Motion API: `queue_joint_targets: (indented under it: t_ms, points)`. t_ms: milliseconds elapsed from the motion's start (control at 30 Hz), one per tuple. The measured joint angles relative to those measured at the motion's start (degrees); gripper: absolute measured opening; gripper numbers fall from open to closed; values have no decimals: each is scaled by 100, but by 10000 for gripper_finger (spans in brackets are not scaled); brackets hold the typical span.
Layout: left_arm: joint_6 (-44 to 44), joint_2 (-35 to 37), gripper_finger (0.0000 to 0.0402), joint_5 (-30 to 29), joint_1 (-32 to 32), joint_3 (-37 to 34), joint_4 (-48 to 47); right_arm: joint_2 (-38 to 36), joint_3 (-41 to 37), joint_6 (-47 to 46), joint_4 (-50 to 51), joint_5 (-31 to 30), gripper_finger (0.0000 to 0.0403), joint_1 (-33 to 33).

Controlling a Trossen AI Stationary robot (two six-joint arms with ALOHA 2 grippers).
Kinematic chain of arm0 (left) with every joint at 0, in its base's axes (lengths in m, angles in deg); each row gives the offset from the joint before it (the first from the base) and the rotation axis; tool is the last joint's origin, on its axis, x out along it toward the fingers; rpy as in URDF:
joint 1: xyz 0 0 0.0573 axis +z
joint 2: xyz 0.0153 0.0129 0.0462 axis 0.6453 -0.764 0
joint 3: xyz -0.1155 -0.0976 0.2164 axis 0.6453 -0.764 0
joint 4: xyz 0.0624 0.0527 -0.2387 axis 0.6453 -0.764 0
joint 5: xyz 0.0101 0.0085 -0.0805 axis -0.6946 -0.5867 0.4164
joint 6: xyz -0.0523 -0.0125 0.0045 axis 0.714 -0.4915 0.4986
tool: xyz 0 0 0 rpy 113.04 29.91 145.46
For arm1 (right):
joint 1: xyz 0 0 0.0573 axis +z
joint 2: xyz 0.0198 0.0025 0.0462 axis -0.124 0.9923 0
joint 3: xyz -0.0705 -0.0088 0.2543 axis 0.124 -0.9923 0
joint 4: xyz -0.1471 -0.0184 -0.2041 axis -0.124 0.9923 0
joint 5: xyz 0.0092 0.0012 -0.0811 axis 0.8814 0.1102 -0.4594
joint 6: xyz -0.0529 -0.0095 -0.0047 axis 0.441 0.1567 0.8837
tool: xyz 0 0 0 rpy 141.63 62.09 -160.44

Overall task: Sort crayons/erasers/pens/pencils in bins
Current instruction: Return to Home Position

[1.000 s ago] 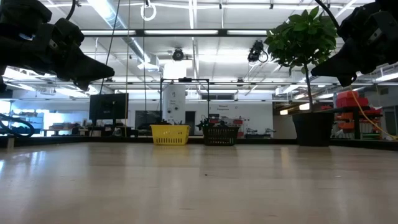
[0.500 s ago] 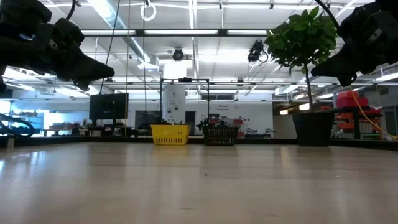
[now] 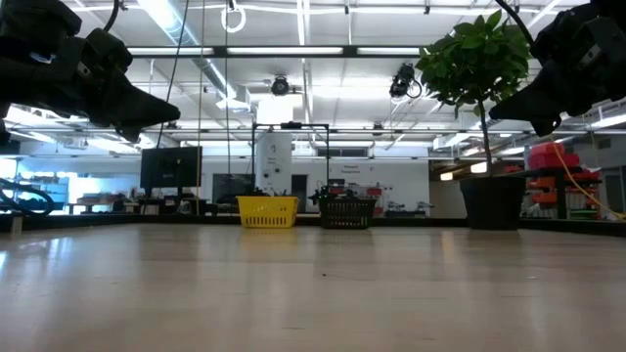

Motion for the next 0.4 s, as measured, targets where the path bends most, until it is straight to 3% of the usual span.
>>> queue_joint_targets:
  t_ms: [400]
  points:
    - [0, 0, 61, 0, 2, 0, 1, 0, 0, 0, -1, -1, 10, -1]
